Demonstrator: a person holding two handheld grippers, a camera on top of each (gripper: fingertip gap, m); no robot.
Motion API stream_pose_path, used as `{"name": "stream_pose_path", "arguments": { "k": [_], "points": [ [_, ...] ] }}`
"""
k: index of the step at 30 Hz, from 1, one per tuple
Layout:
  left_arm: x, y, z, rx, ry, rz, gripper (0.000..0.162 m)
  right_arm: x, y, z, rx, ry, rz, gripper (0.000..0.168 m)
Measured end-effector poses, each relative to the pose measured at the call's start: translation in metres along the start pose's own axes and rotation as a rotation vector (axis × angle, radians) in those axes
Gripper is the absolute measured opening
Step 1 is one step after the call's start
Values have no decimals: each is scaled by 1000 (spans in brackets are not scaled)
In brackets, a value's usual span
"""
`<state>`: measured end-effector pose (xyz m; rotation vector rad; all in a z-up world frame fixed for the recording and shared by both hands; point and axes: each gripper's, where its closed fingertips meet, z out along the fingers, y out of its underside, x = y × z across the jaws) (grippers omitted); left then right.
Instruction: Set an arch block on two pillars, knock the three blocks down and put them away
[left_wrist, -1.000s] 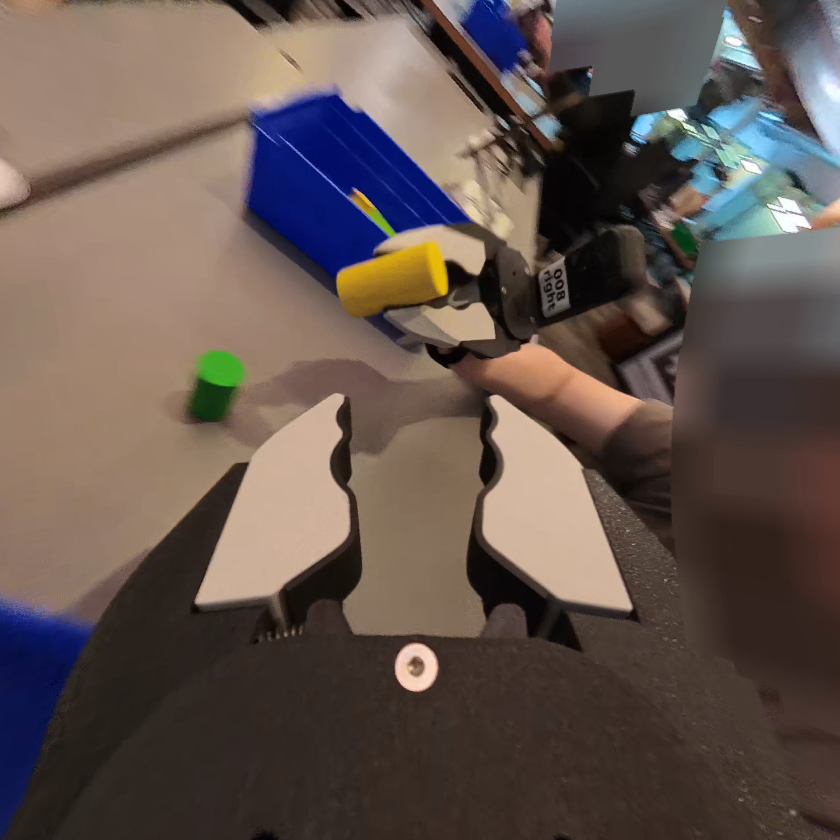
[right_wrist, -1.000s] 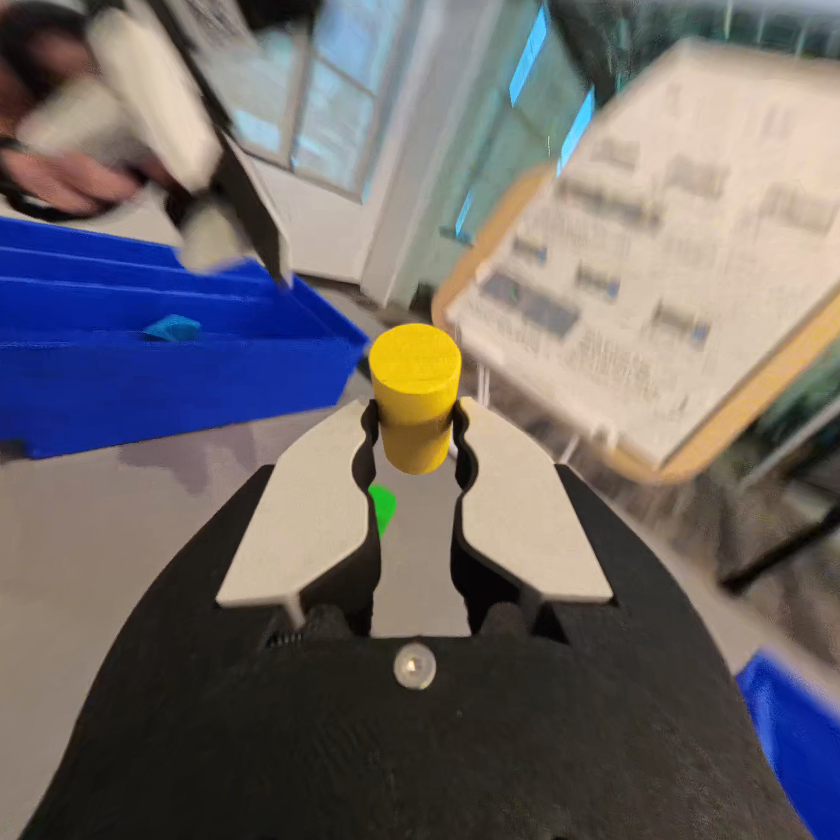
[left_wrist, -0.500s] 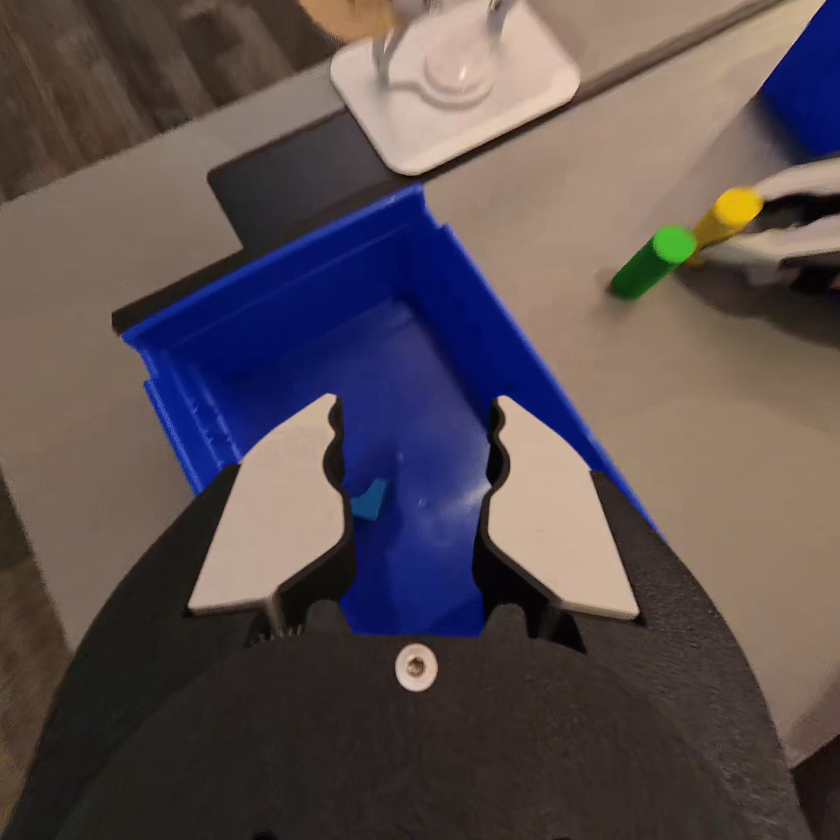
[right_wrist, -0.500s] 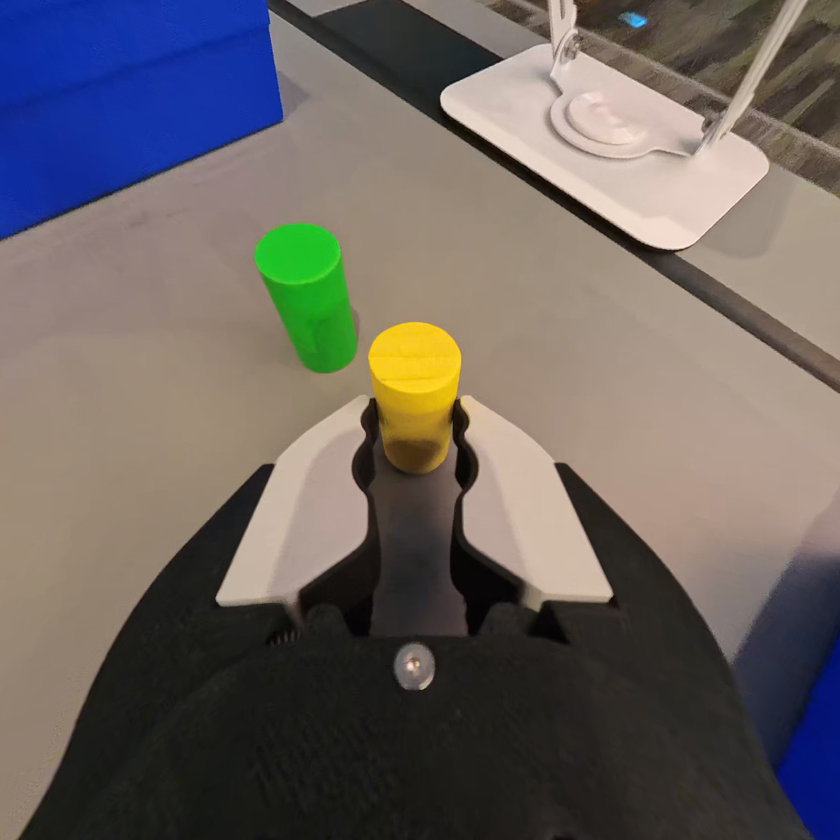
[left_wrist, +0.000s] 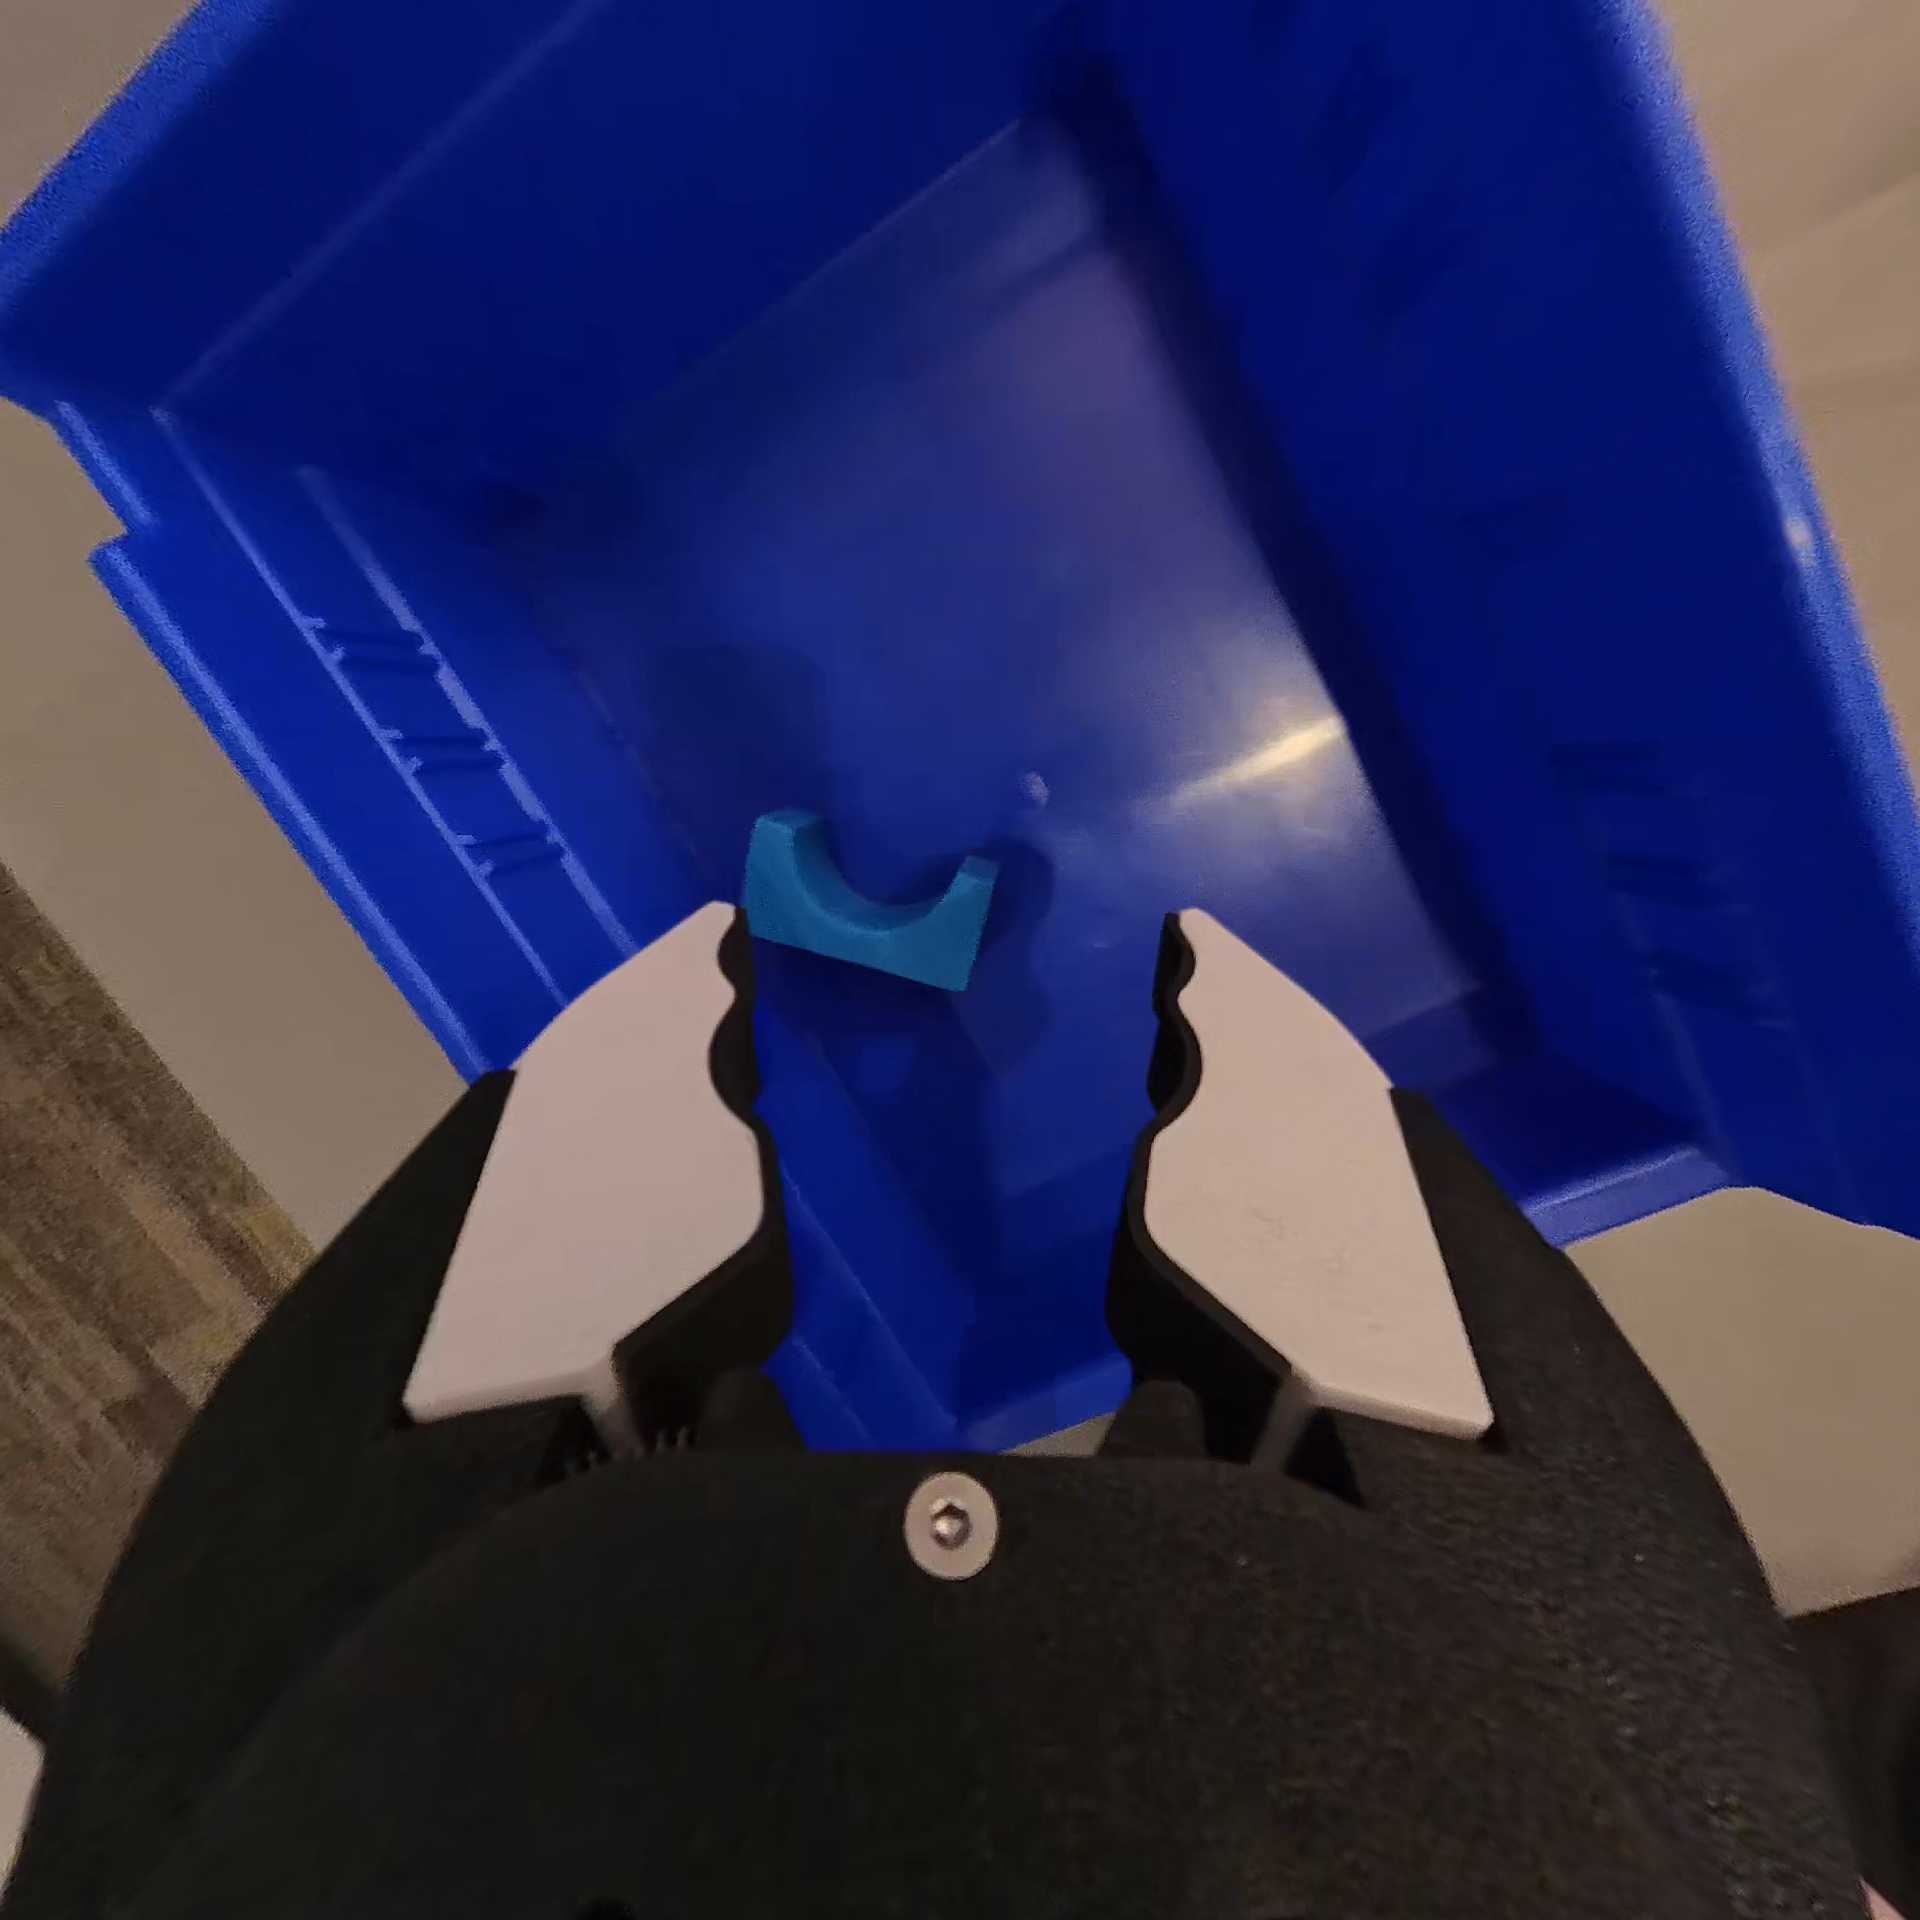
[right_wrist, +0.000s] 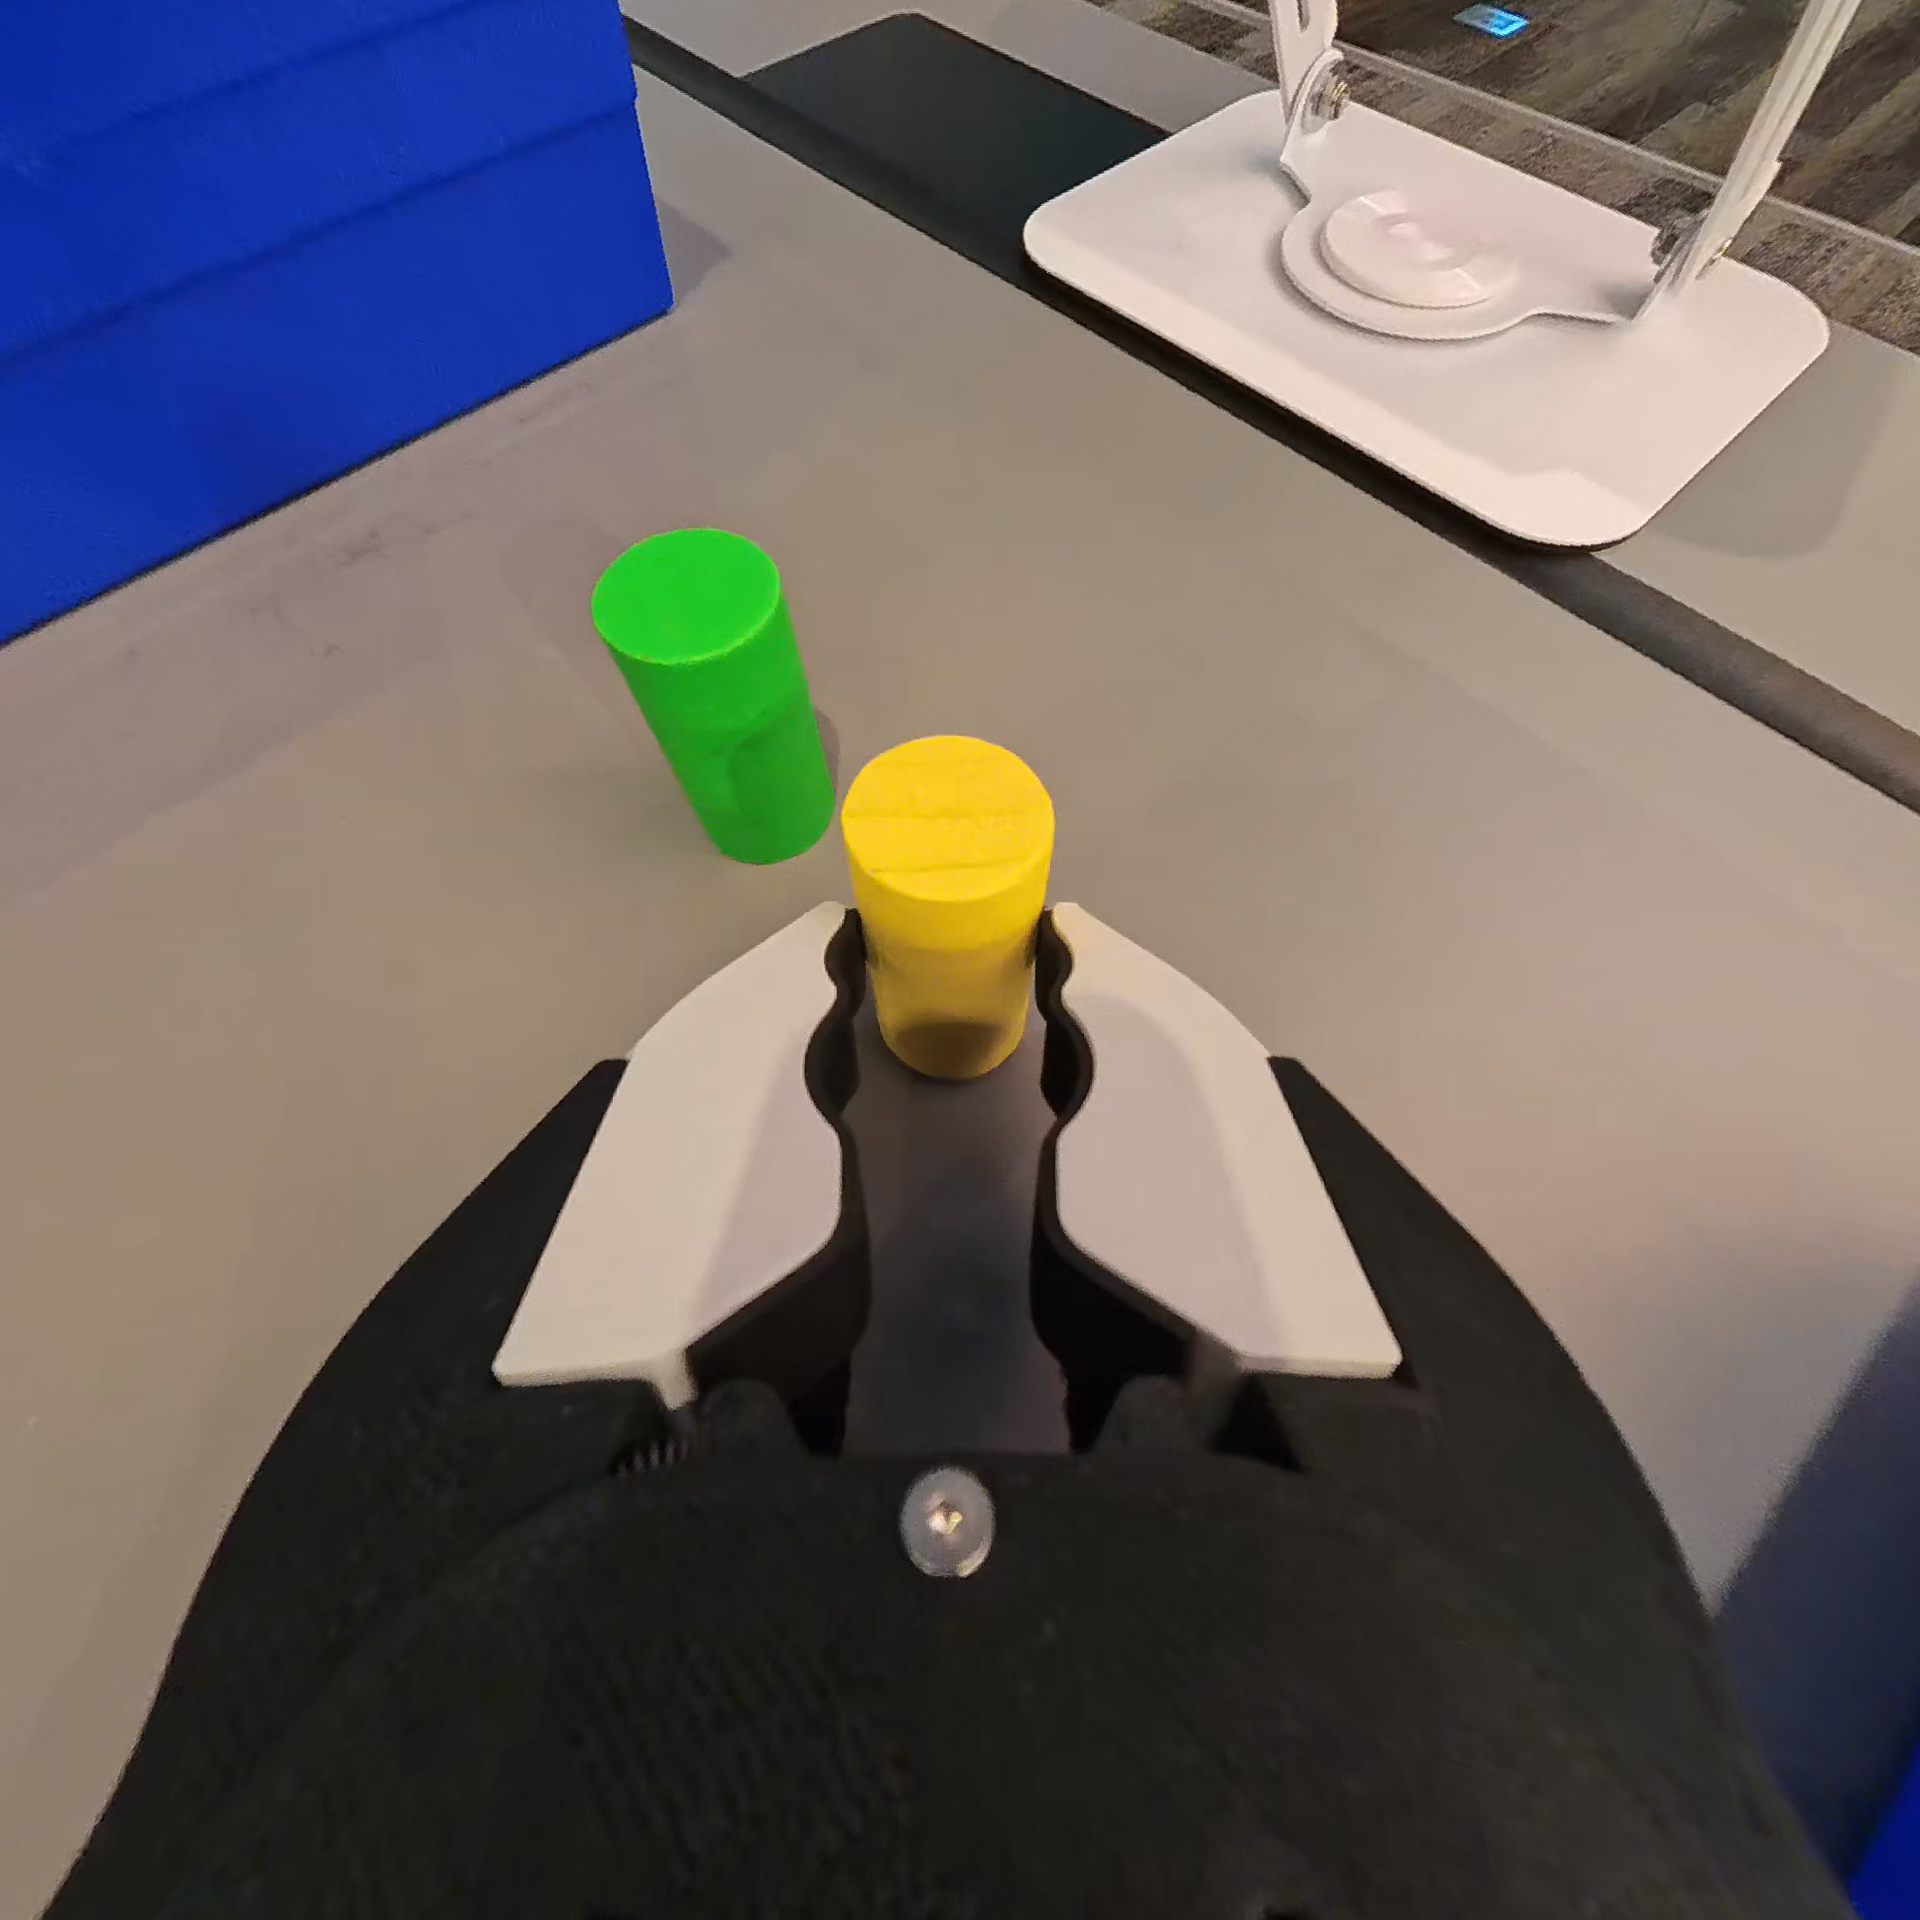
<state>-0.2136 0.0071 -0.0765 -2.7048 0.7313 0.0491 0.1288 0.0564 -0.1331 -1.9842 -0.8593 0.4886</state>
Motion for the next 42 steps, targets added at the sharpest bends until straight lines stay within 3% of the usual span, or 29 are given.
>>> {"name": "stream_pose_path", "arguments": {
  "k": [5, 9, 14, 17, 22, 25, 33, 37, 42],
  "points": [
    [-6, 4, 5, -13, 3, -16, 74, -2, 2, 0, -19, -5, -28, 33],
    [-6, 8, 10, -41, 11, -11, 76, 1, -1, 1, -12, 65, -106, 52],
    [-11, 23, 30, -155, -36, 91, 80, -1, -25, -11, 107, 127, -192, 61],
    [-11, 26, 39, -196, -63, 172, 79, -1, -37, -20, 173, 144, -210, 61],
    [-7, 28, 46, -219, -95, 310, 60, 4, -39, -24, 192, 140, -187, 61],
    [-10, 34, 53, -274, -111, 318, 66, 6, -39, -24, 194, 127, -161, 61],
    [-12, 29, 52, -283, -178, 381, 57, 6, -40, -26, 197, 109, -155, 61],
    [-2, 13, 53, -201, -155, 418, 52, 5, -38, -24, 183, 103, -157, 61],
    [-6, 30, 69, -300, -142, 444, 51, 6, -35, -22, 166, 94, -149, 61]
  ]
}}
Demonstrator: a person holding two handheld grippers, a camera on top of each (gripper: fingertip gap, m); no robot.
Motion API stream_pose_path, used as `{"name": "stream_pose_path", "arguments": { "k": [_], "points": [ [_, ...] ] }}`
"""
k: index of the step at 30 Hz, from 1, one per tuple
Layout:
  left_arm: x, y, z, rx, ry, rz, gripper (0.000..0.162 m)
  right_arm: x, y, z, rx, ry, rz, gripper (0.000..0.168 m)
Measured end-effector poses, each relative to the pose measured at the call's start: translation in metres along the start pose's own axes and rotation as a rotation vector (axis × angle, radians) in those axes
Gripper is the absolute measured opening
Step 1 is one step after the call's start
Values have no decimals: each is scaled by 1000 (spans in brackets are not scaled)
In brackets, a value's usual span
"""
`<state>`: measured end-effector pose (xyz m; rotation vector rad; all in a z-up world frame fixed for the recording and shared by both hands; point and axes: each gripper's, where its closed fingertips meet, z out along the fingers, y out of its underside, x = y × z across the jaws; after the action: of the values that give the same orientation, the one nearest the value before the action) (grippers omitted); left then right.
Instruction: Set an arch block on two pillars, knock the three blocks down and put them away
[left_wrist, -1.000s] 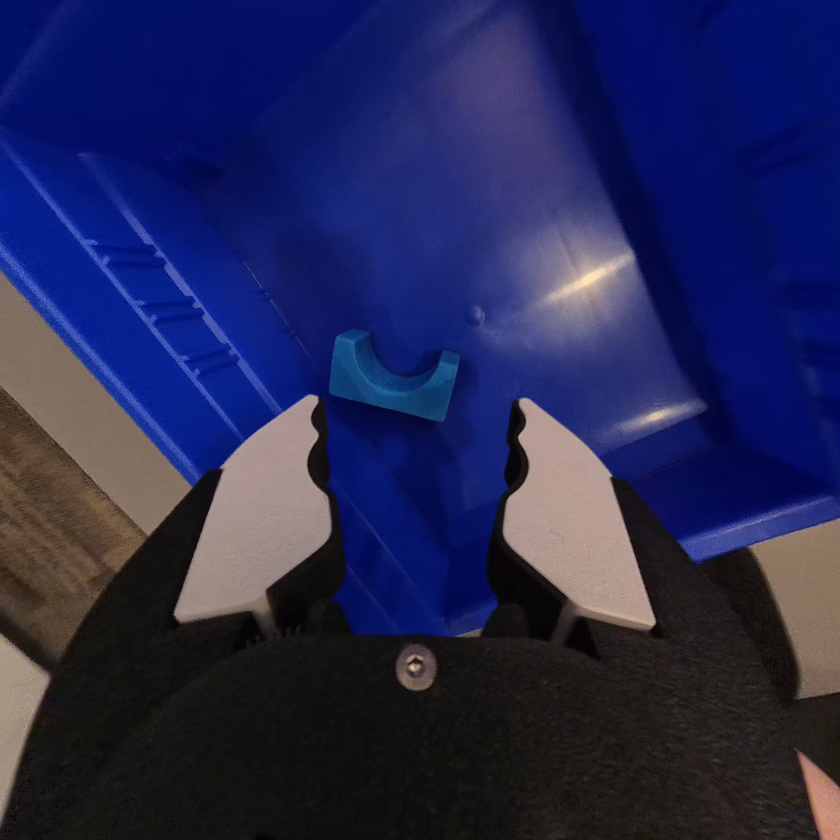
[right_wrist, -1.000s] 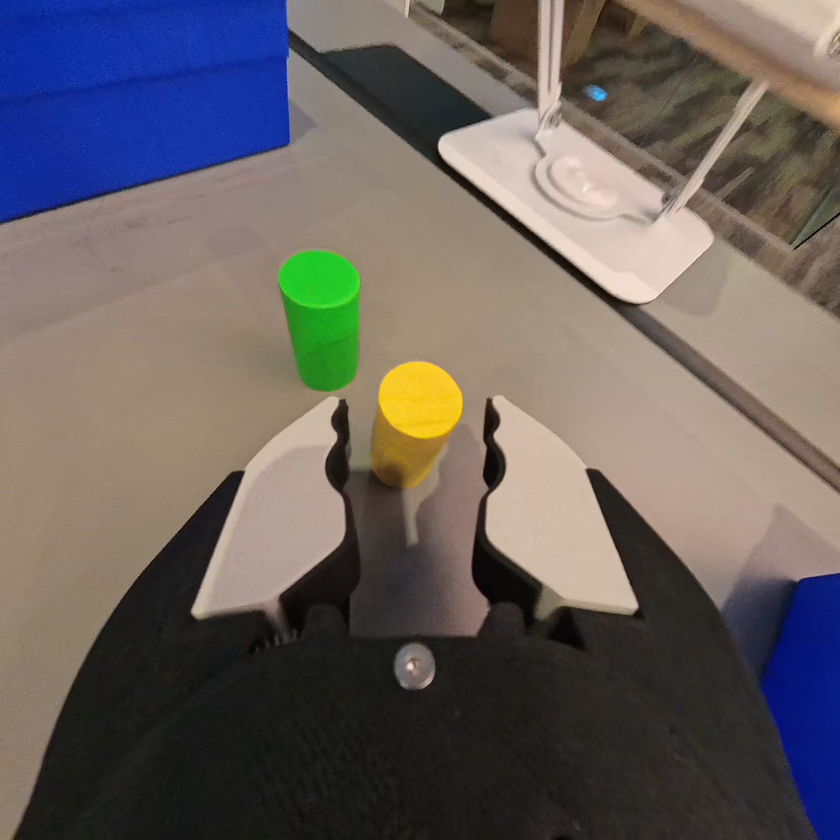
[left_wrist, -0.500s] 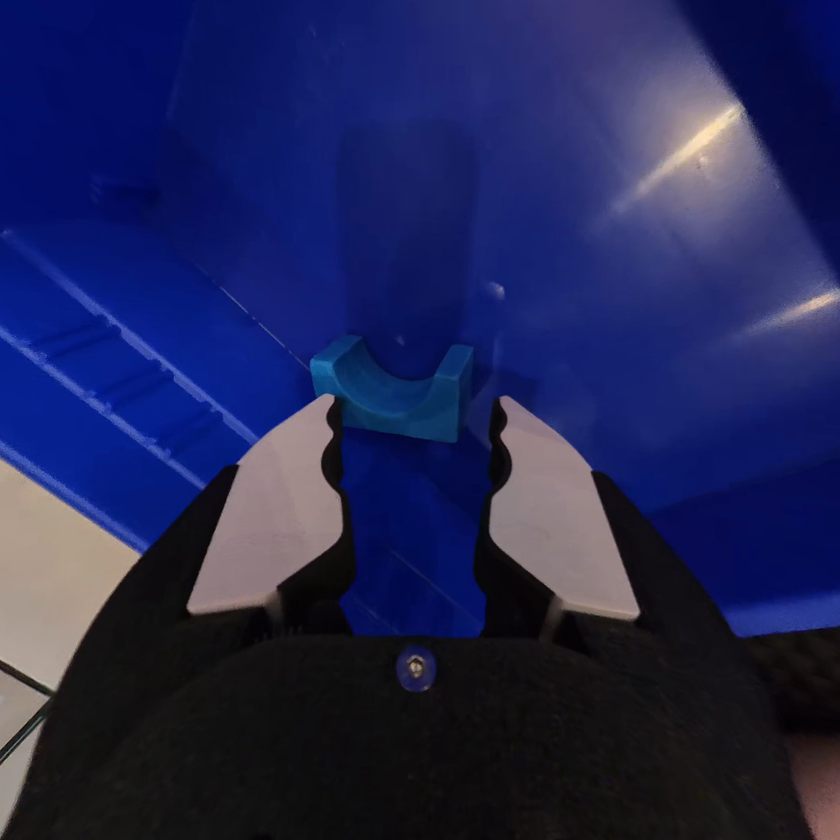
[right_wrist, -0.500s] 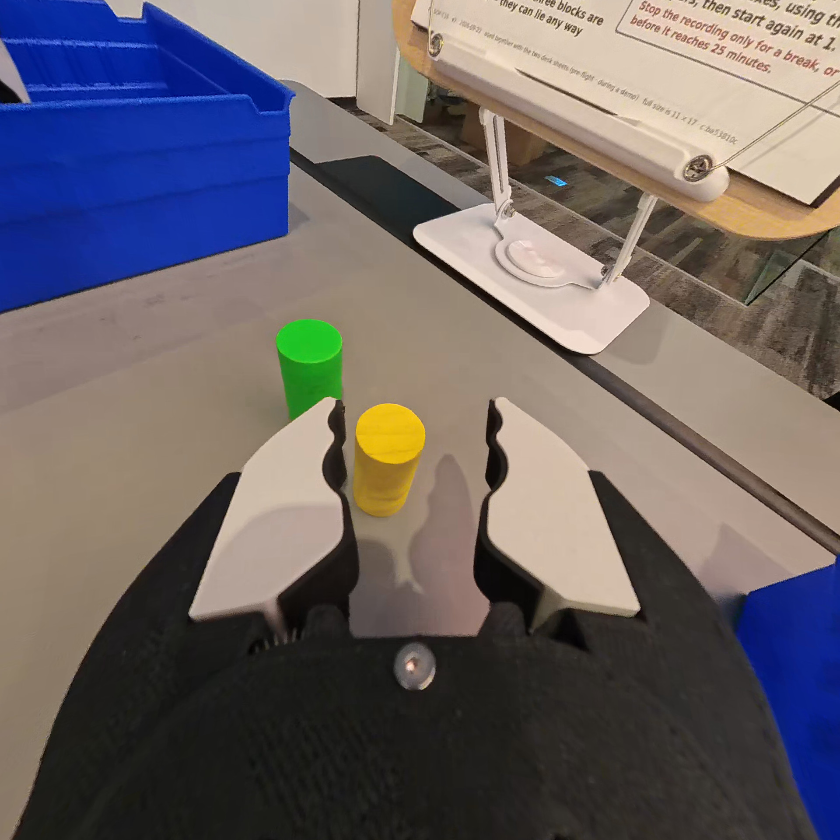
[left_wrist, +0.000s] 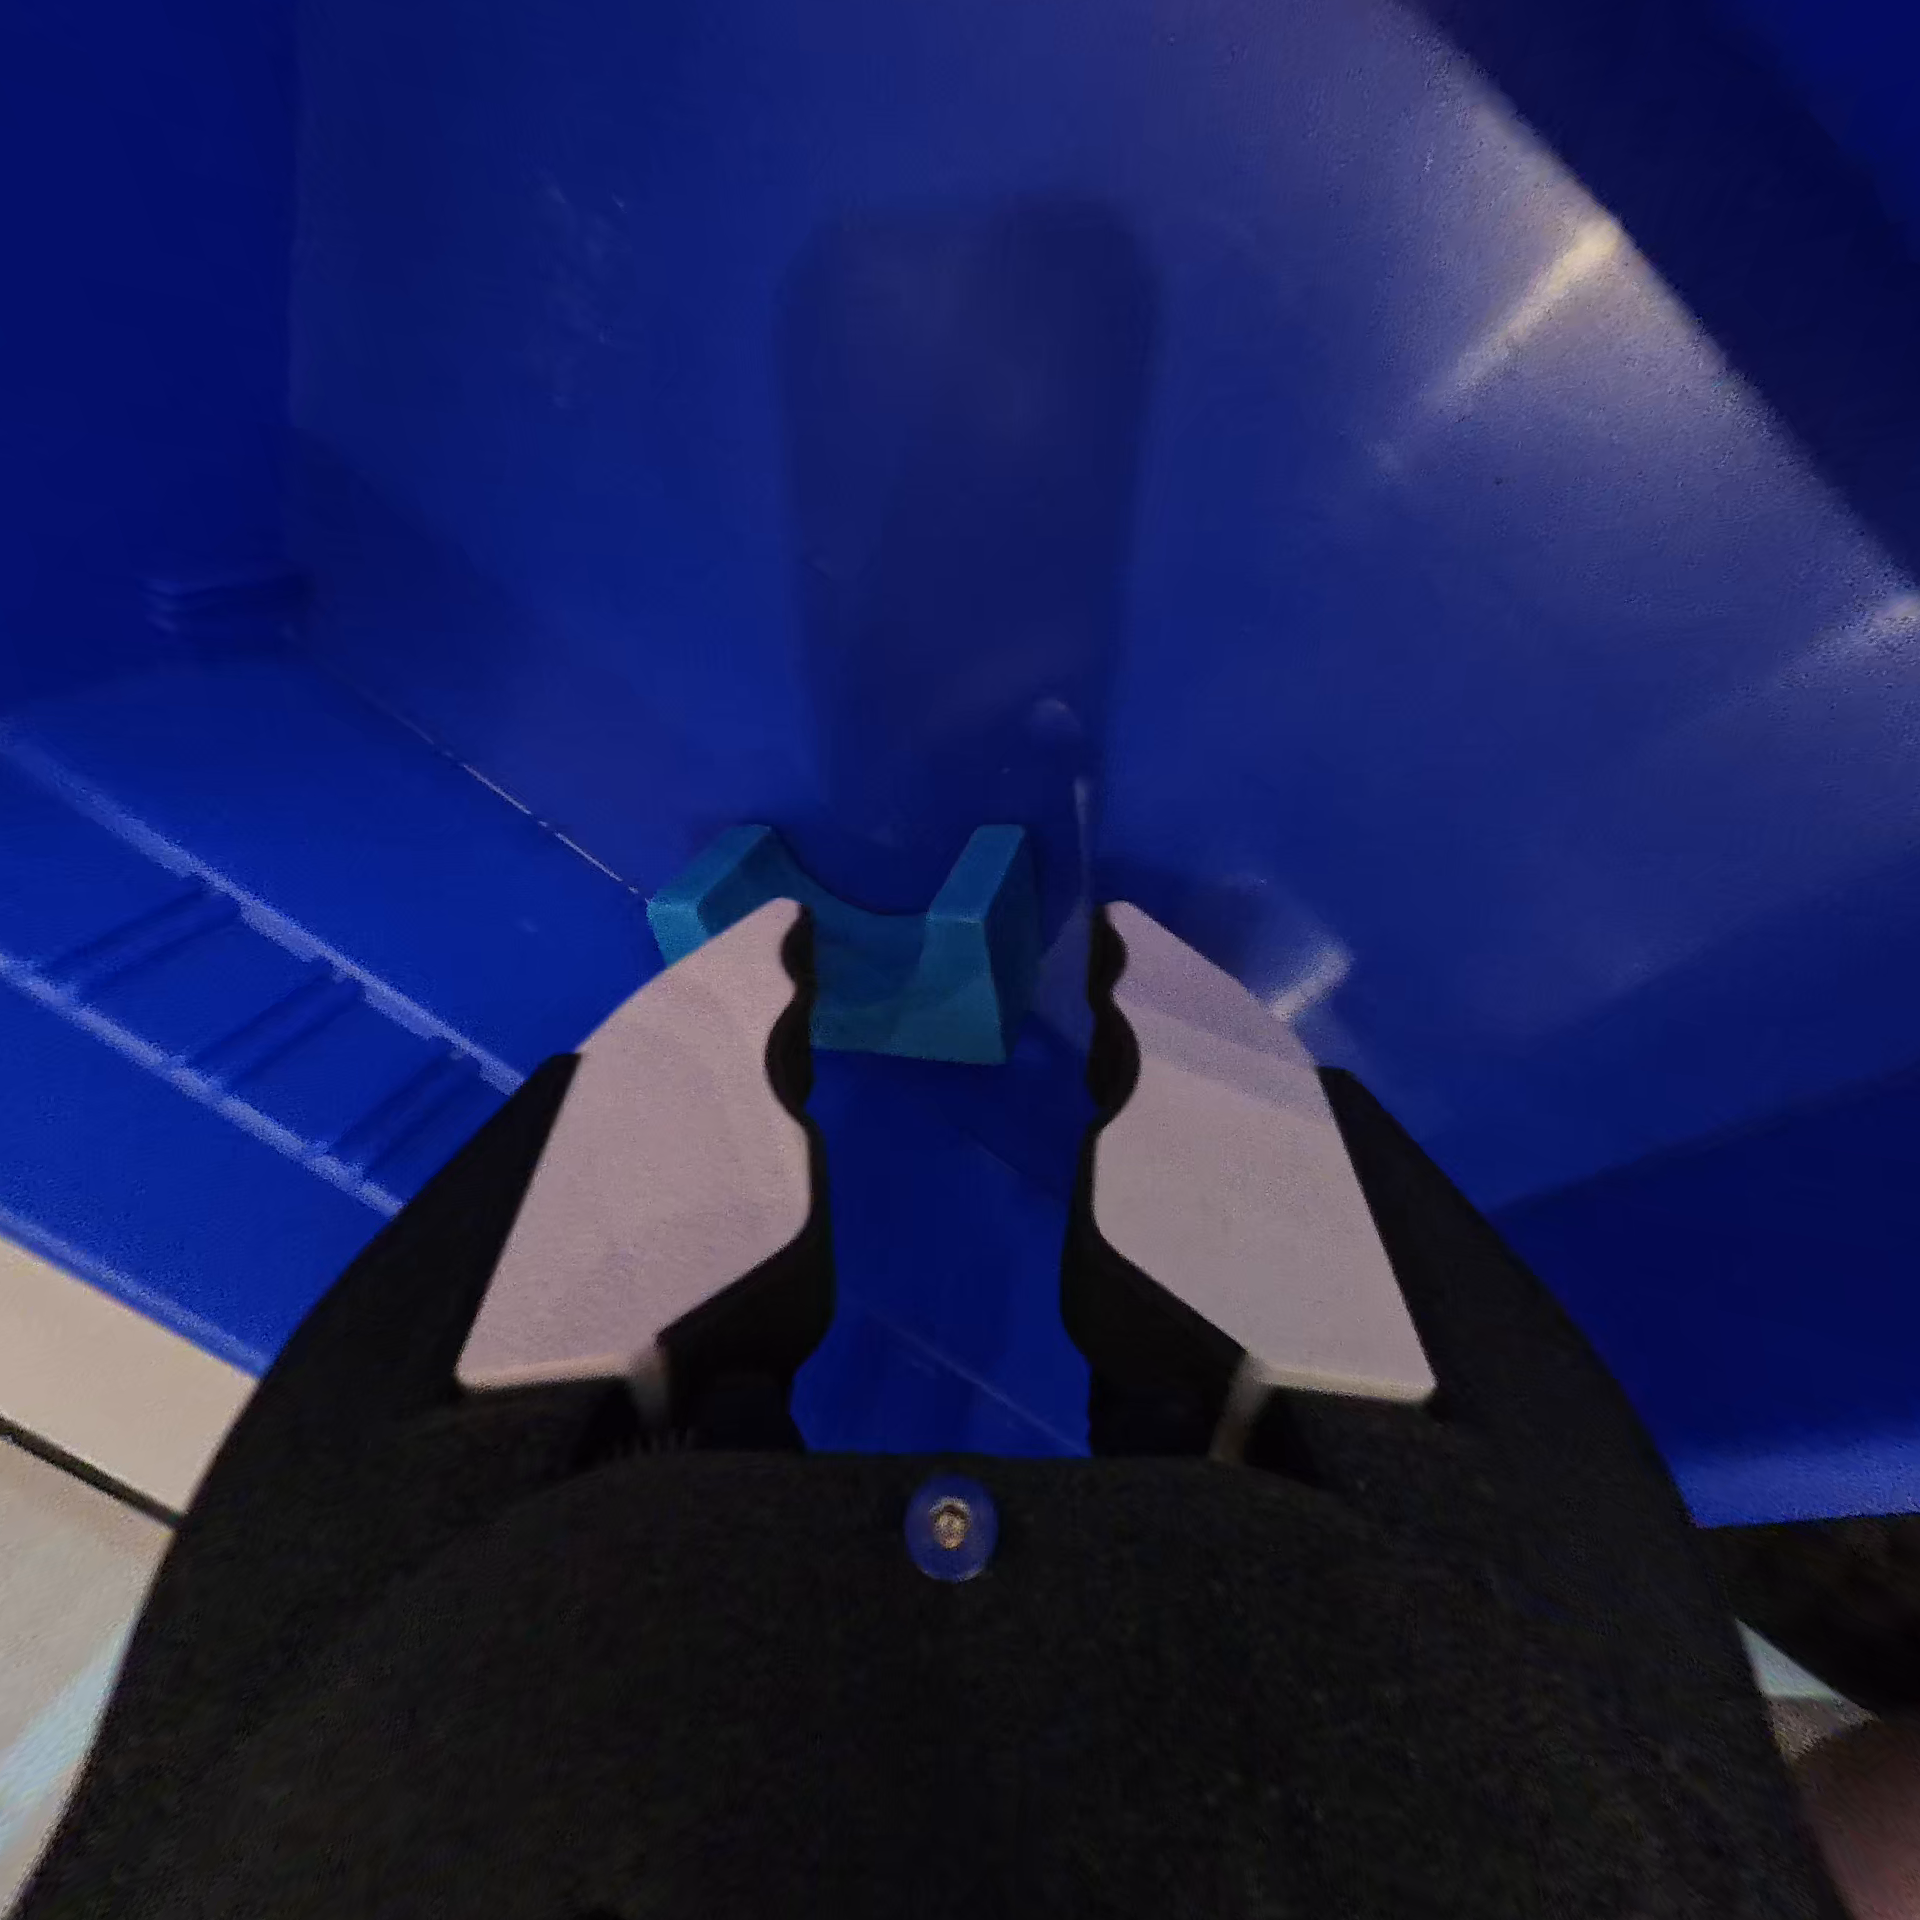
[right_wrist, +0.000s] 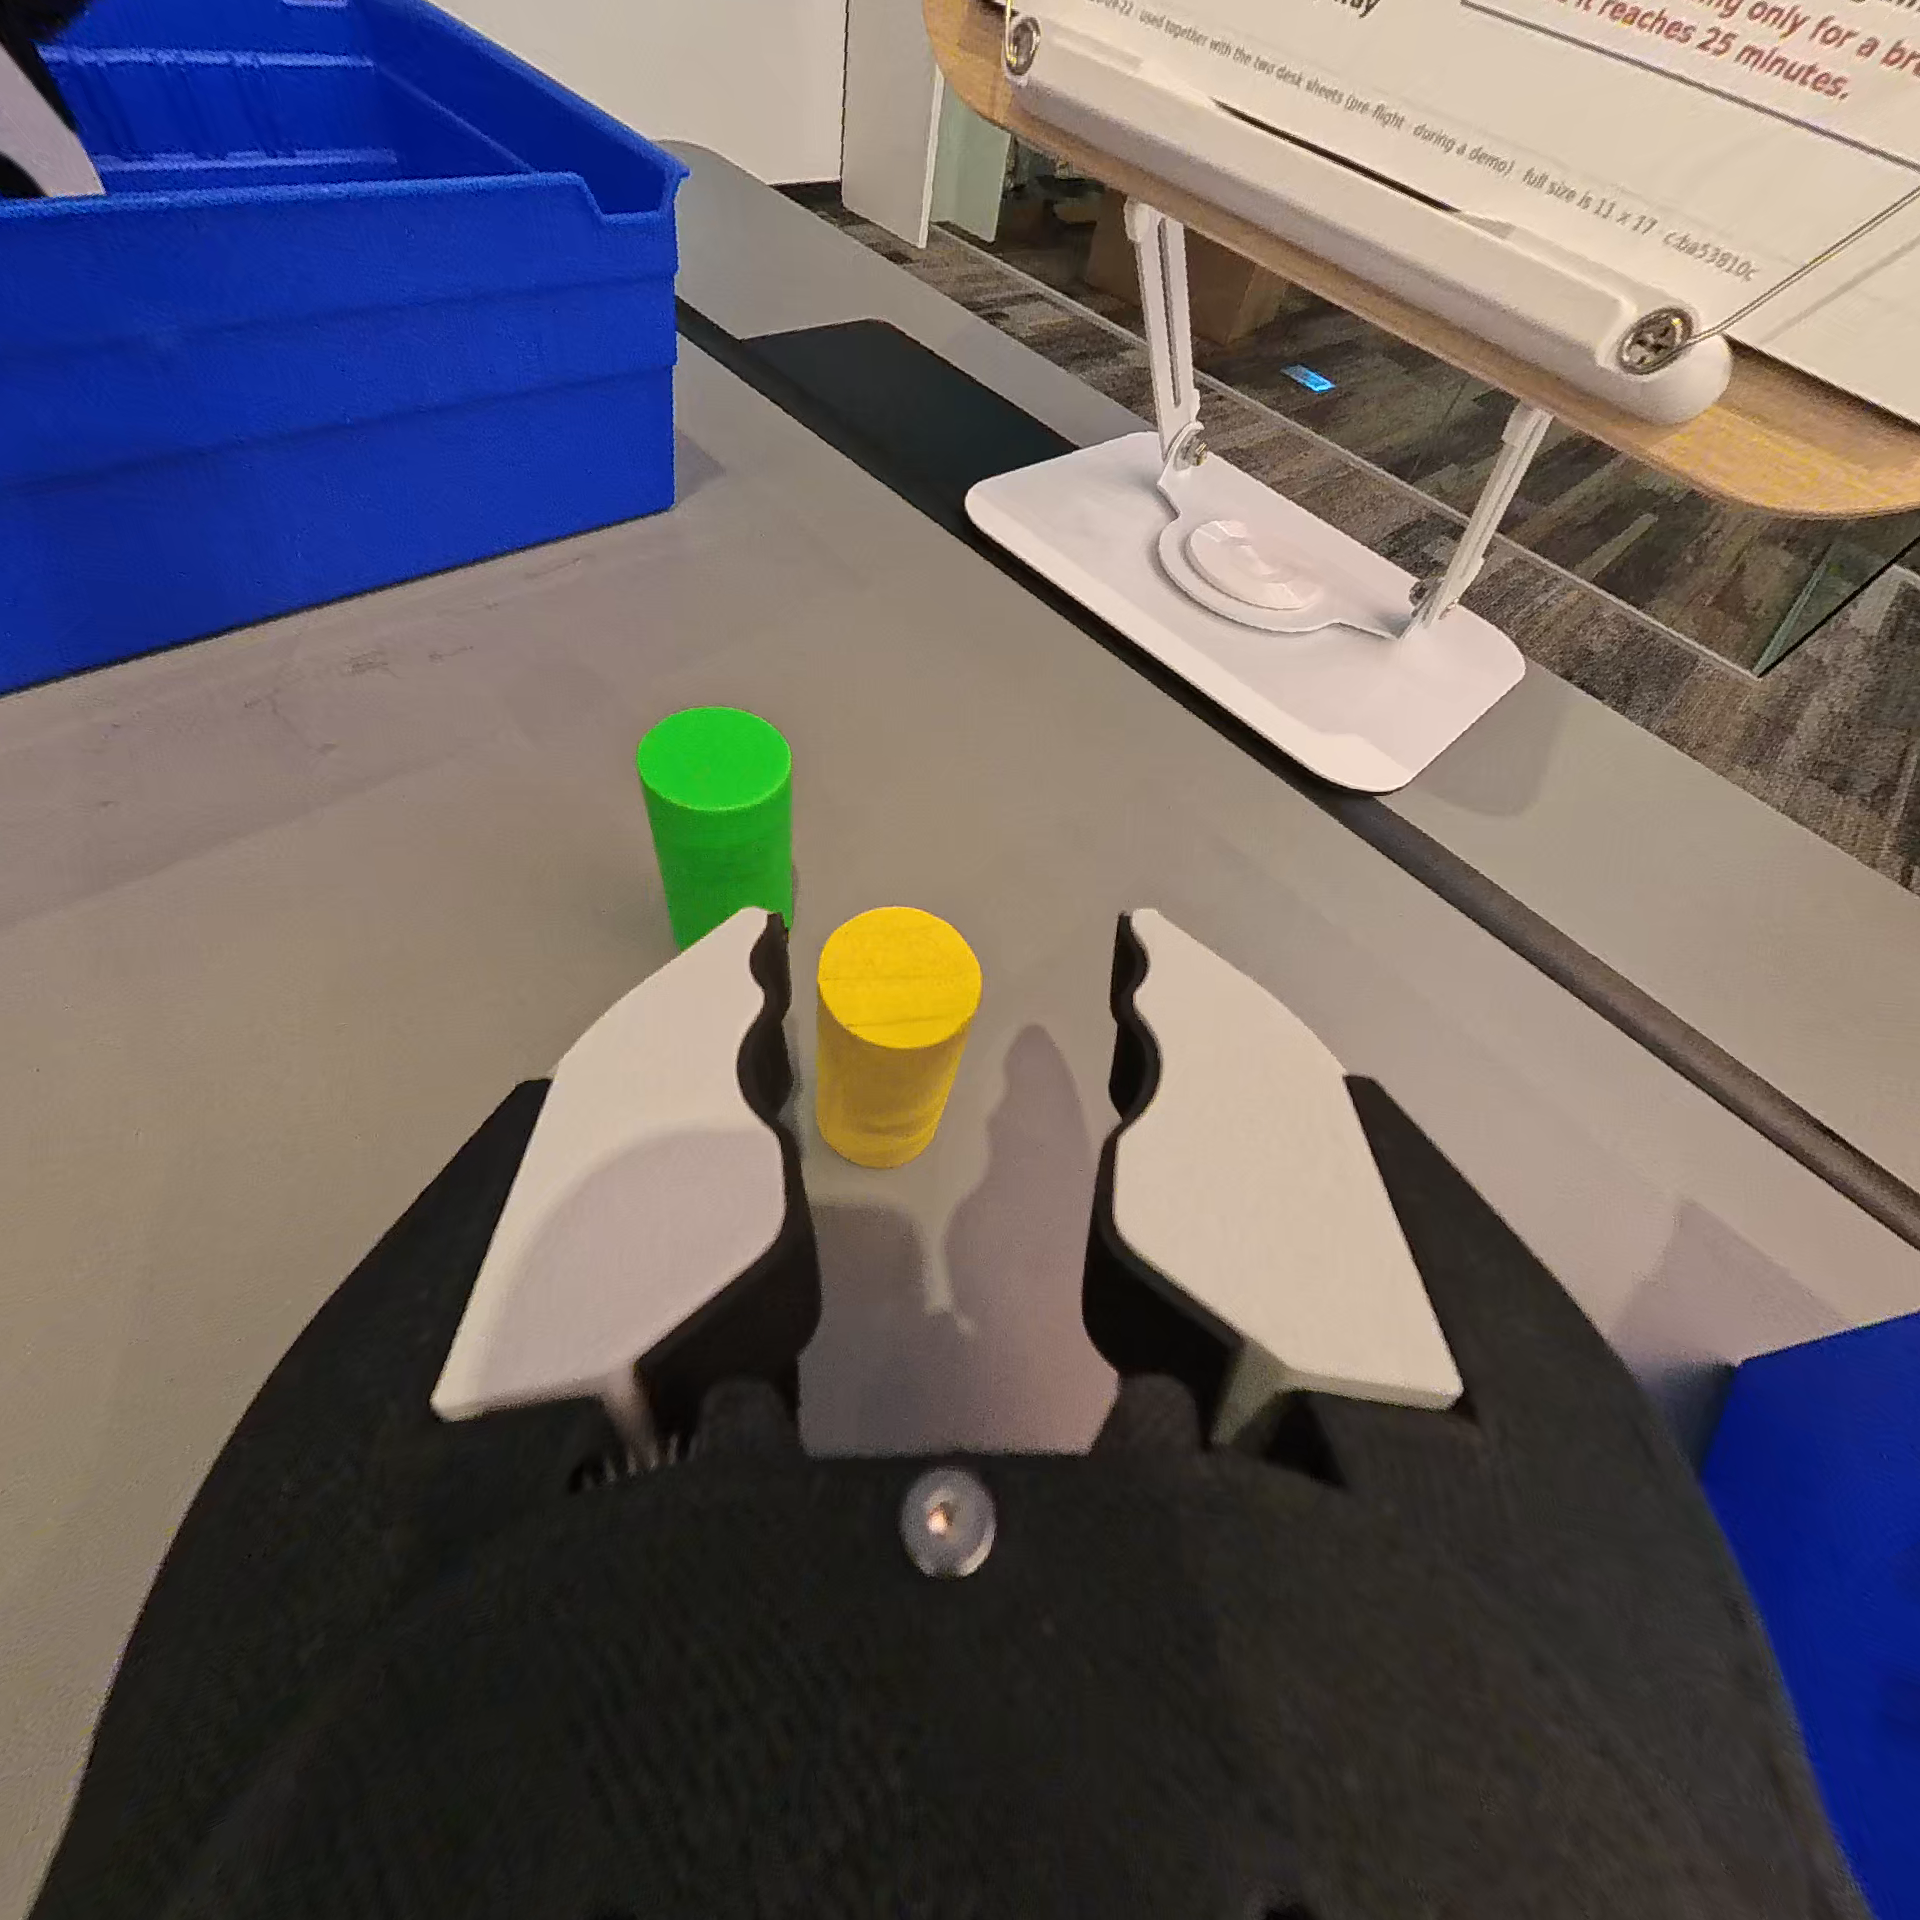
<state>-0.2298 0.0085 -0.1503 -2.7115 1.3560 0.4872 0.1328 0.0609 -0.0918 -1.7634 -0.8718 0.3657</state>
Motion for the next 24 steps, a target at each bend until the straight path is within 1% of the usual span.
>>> {"name": "stream_pose_path", "arguments": {
  "k": [1, 2, 4, 5, 7, 9, 12, 14, 16, 17, 19, 20, 21, 24],
  "points": [
    [-1, -1, 1, 11, 7, -14, 38, 0, 0, 0, -2, -3, 2, 61],
    [-2, -1, 1, 13, 8, -24, 37, 0, 1, 0, -3, -5, 5, 61],
    [1, 6, 3, -12, 32, -27, 25, 0, 1, 1, -5, -9, 10, 61],
    [1, 8, 4, -23, 30, -19, 21, 0, 2, 1, -8, -11, 13, 61],
    [1, 12, 3, -36, 28, -7, 18, 0, 2, 1, -8, -15, 18, 61],
    [-1, 6, -4, 3, 18, -25, 18, 0, 0, 1, -2, -9, 14, 61],
    [-8, -16, -33, 181, 9, -86, 17, 7, -10, -5, 47, 45, 3, 61],
    [-9, -32, -61, 335, 34, -141, 16, 16, -25, -16, 128, 120, -10, 61],
    [-4, -48, -94, 495, 98, -177, 14, 25, -44, -33, 228, 217, -56, 61],
    [3, -57, -114, 590, 146, -179, 1, 26, -54, -42, 276, 248, -100, 61],
    [20, -77, -156, 785, 261, -177, 0, 16, -71, -55, 354, 266, -207, 61],
    [28, -83, -171, 843, 308, -178, 0, 8, -76, -58, 373, 256, -258, 61],
    [31, -85, -176, 845, 314, -188, 0, 2, -79, -58, 373, 257, -296, 60],
    [26, -79, -160, 740, 211, -189, 0, -15, -78, -52, 349, 228, -328, 60]
  ]
}}
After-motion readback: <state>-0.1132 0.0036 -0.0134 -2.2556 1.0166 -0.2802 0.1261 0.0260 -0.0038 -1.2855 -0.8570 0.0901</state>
